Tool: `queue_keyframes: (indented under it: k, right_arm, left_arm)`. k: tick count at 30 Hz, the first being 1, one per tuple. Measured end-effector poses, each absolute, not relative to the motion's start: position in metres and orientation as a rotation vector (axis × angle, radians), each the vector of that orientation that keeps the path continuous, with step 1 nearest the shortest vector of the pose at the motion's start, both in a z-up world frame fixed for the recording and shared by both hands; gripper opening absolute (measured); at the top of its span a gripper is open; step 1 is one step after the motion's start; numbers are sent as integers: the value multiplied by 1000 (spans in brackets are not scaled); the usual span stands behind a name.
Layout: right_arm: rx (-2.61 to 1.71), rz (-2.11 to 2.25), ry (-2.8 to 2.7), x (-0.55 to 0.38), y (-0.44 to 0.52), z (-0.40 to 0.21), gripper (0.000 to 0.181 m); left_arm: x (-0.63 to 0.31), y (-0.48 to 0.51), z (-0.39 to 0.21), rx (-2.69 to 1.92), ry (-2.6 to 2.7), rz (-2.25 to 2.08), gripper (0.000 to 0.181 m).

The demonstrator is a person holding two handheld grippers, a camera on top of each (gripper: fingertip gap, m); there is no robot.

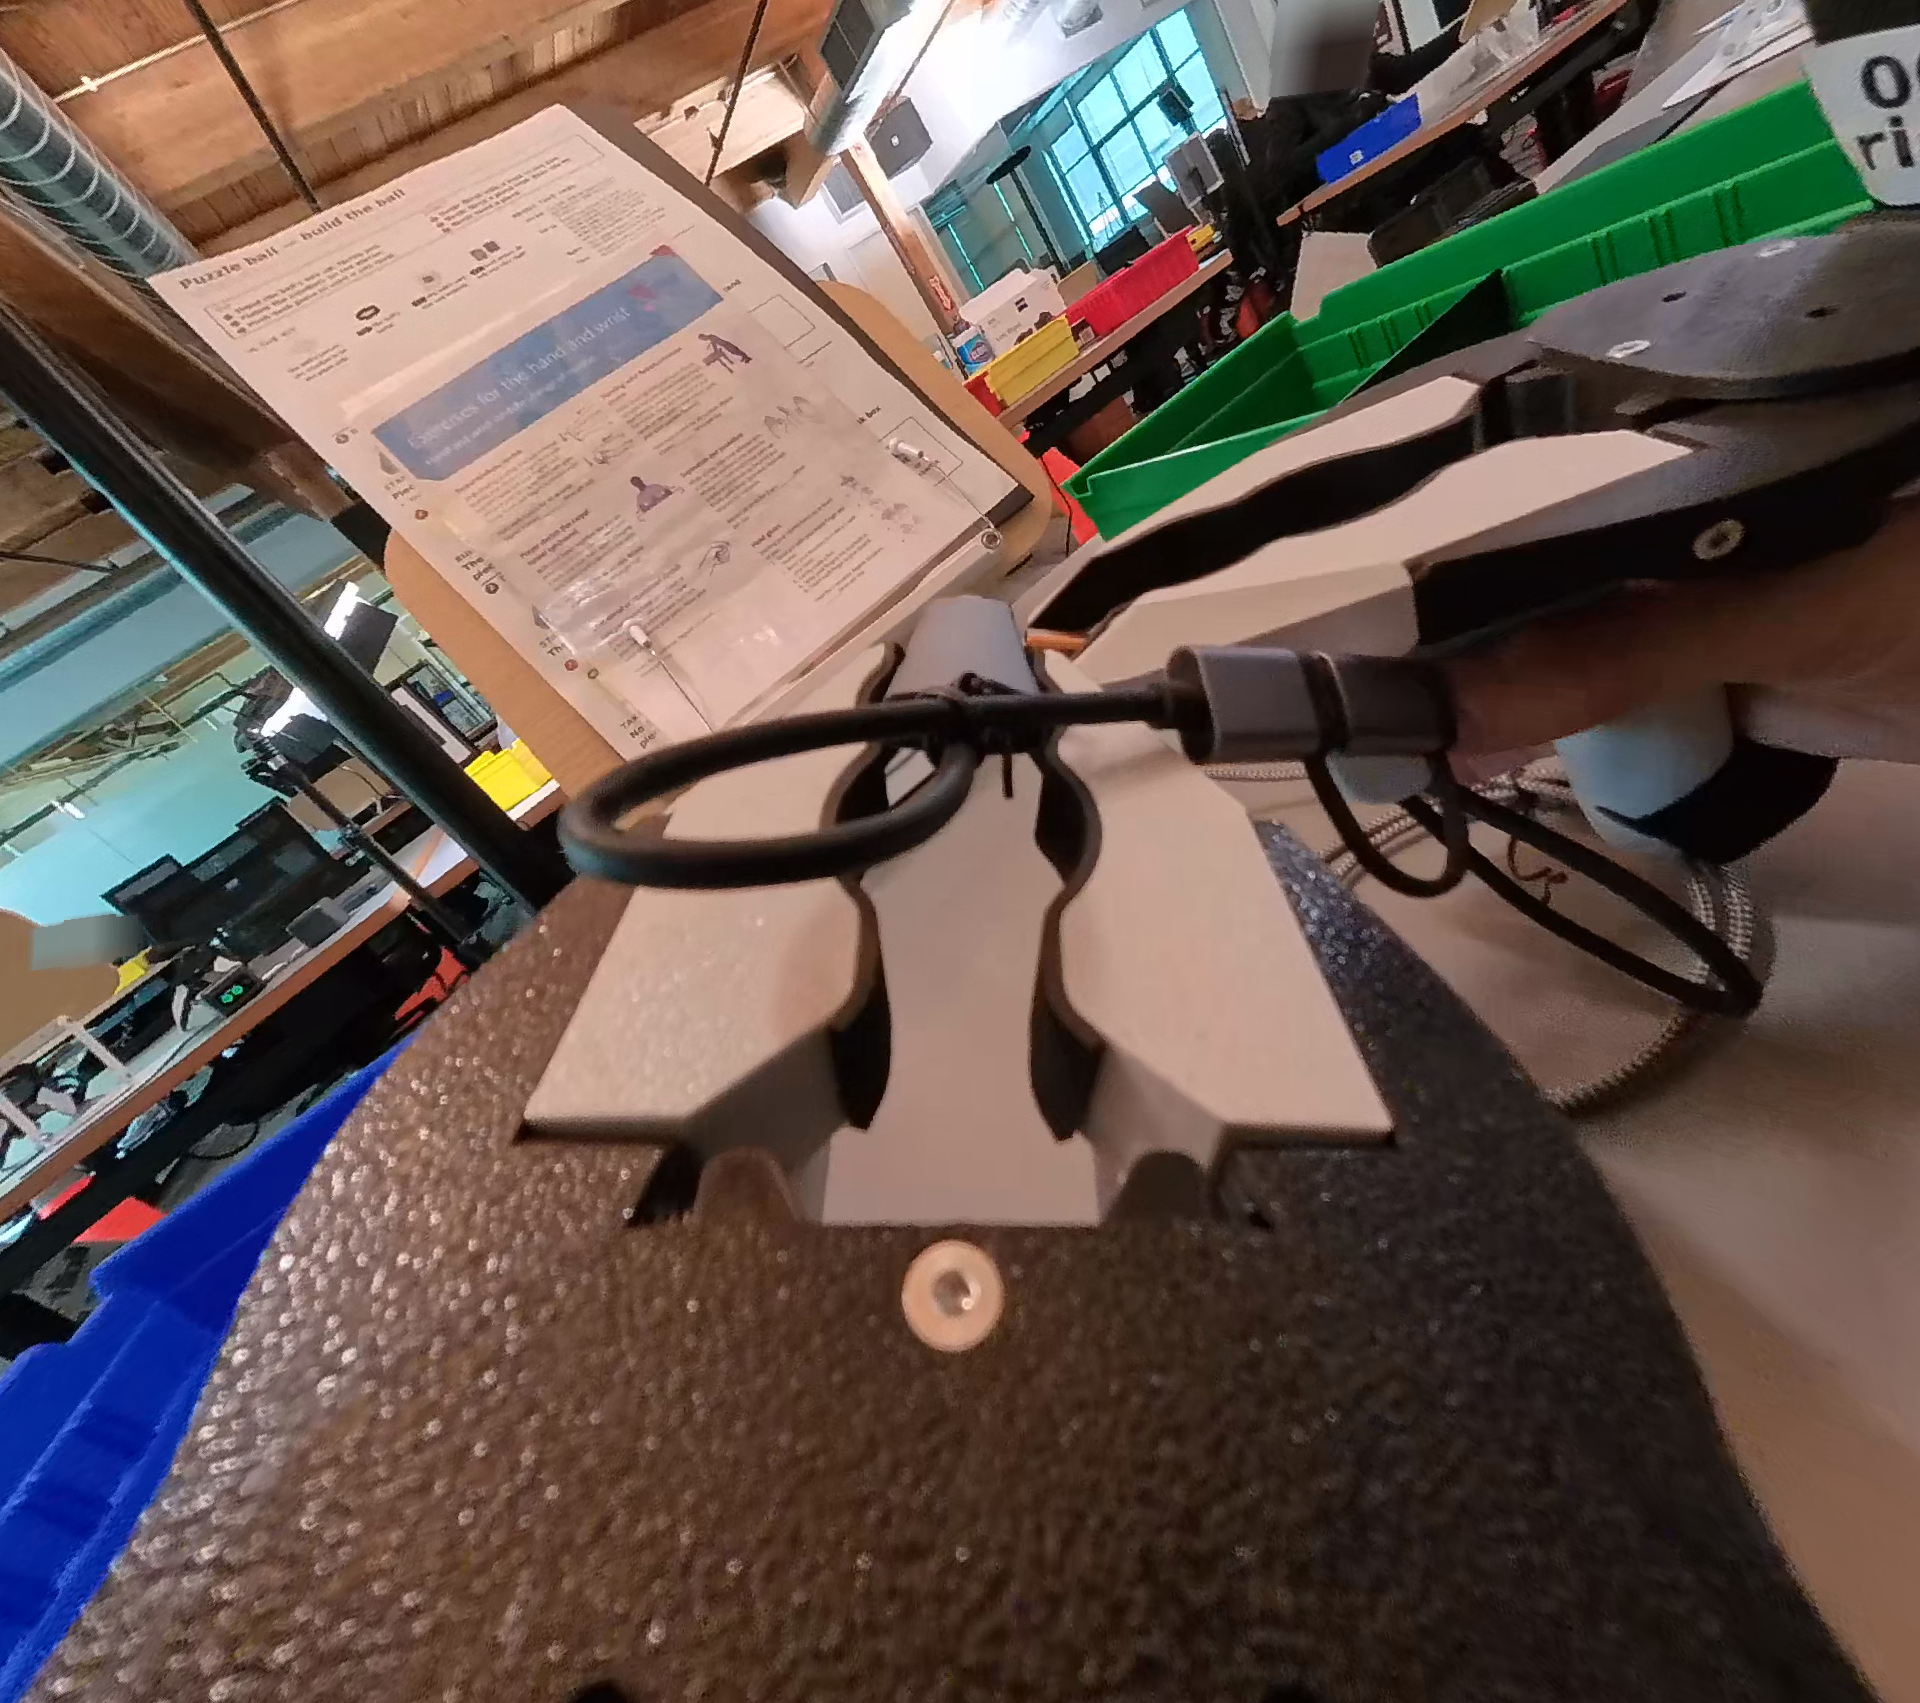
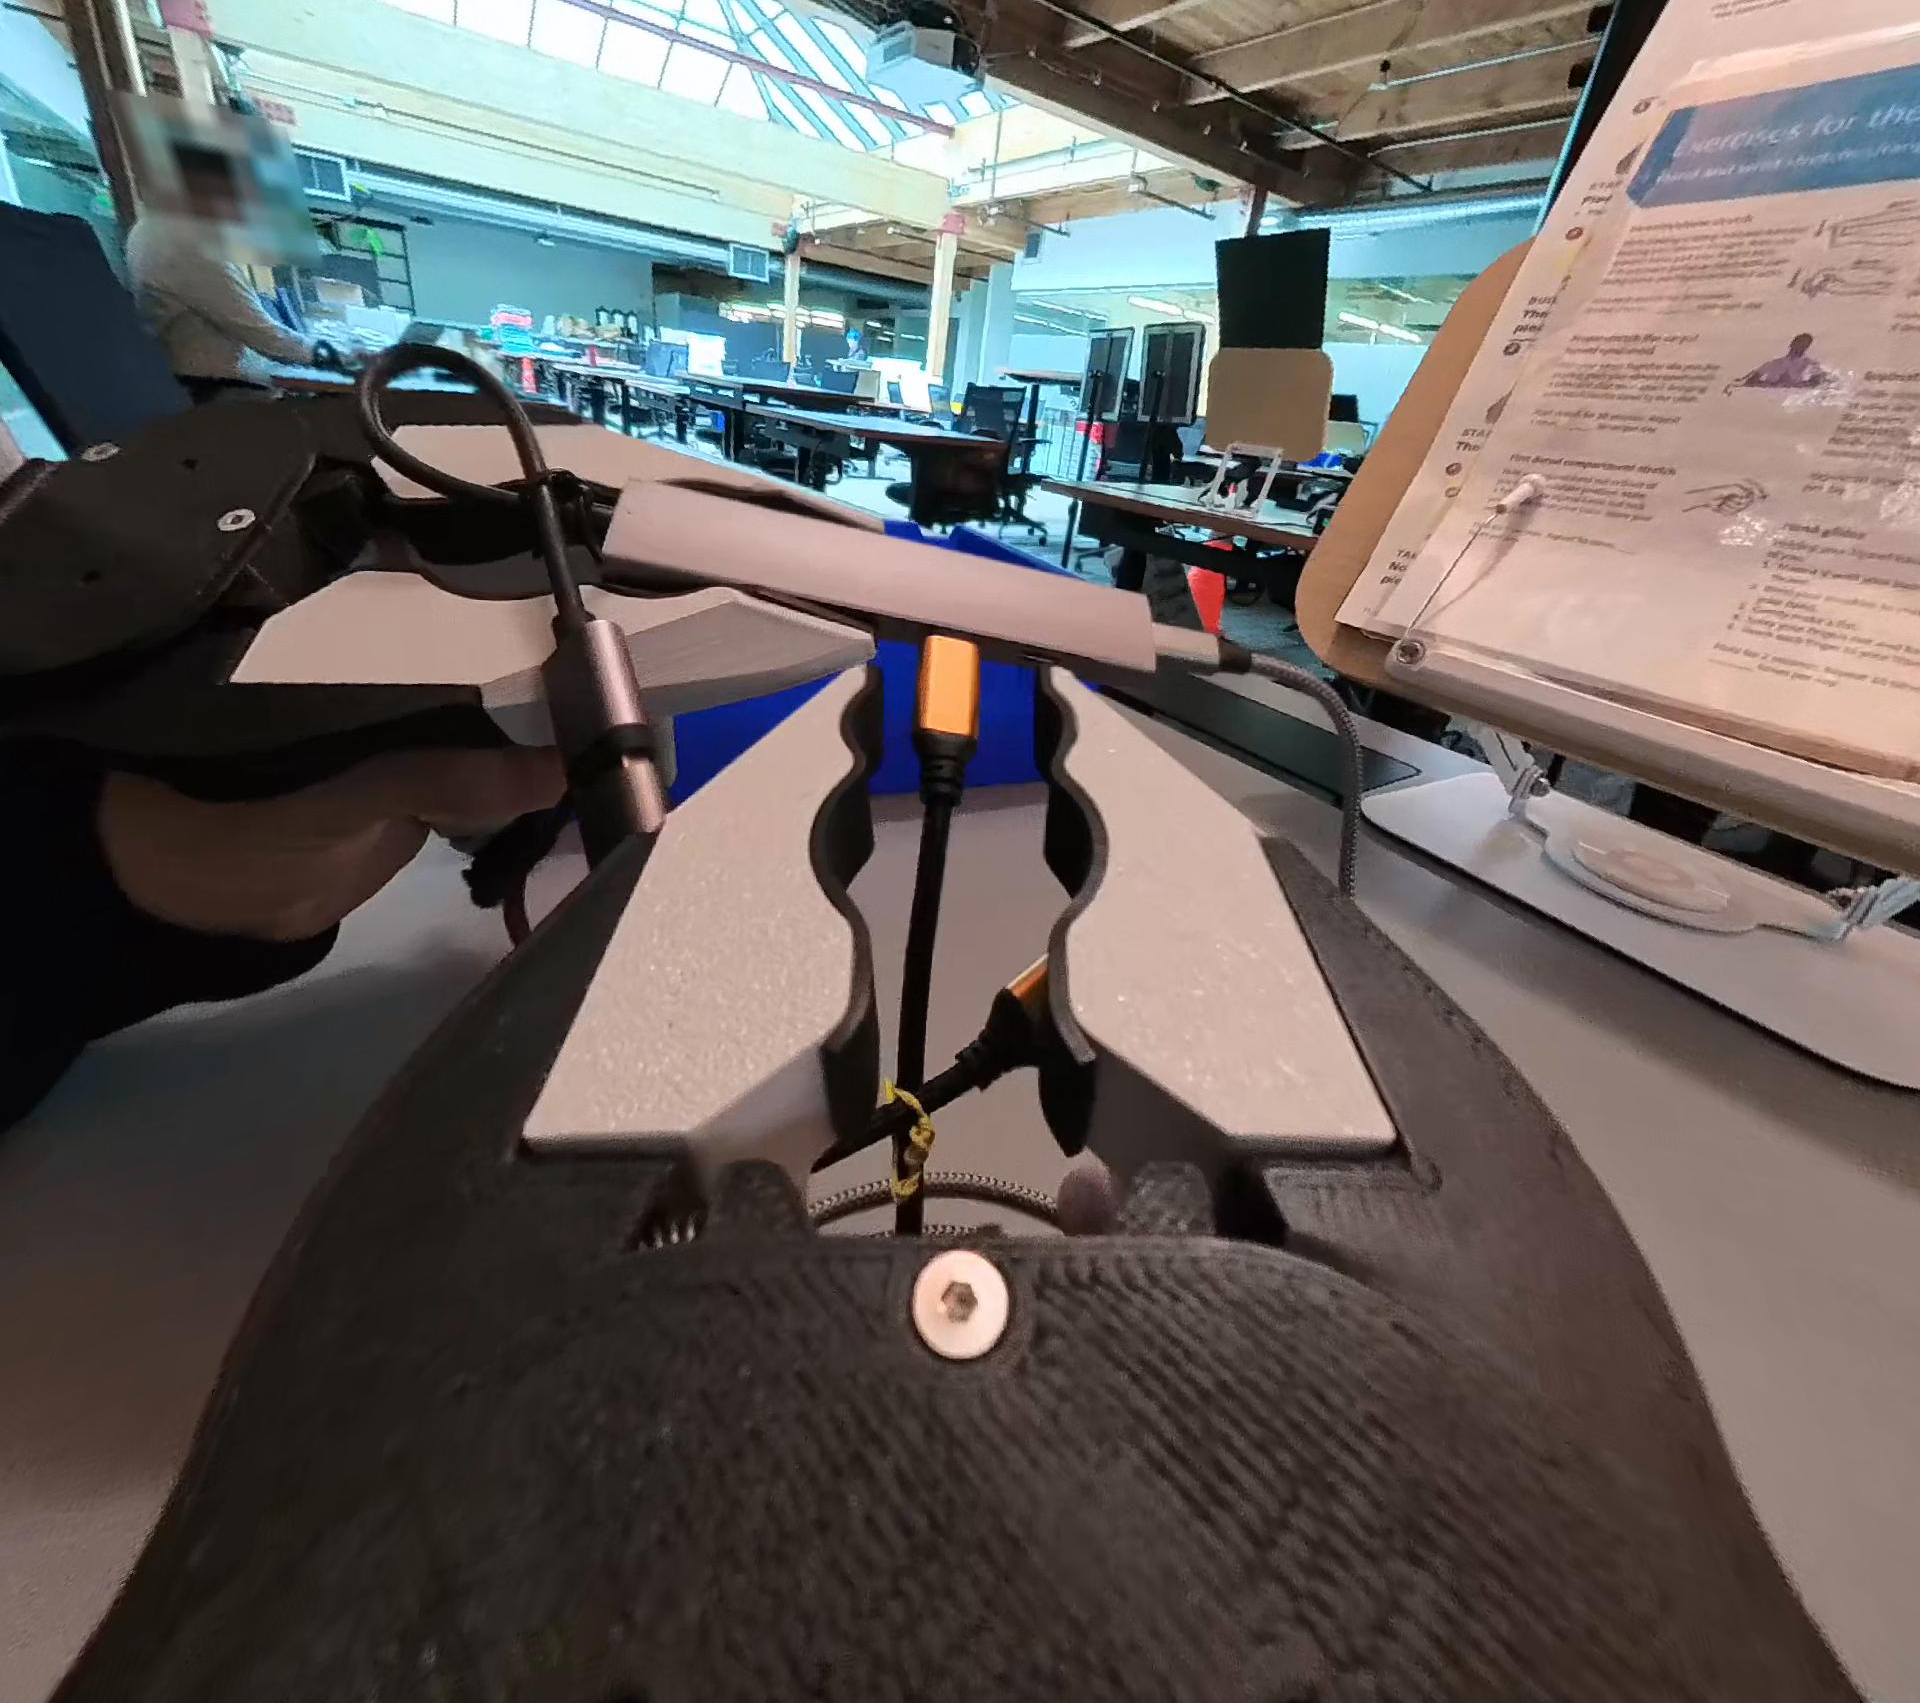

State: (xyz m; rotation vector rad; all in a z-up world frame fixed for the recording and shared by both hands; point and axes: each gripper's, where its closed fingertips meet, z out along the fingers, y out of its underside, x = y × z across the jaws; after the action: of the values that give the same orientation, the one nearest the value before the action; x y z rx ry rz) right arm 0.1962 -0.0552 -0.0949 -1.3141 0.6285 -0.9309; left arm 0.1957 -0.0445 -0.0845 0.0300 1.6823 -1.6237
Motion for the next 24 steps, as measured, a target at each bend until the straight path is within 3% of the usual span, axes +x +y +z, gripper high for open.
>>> queue_keyframes:
  k: [2,9,13,19,24]
  right_arm:
    - [-1323,-906,613,194,-53,-95,11]
    - [-1359,-888,634,195,-53,-94,11]
    - [-1333,-957,734,197,-86,-98,10]
    - [-1193,-1220,545,168,-110,-29,10]
    - [-1435,-1499,533,154,-156,11,10]
  left_arm:
    - [195,-45,-84,36,1678,-1629,22]
    - [198,-40,-80,30,1625,-1531,23]
    - [249,13,-60,-350,1533,-1620,21]
    - [225,-8,-65,-157,1548,-1636,23]
    - [225,-12,-72,-148,1590,-1645,22]
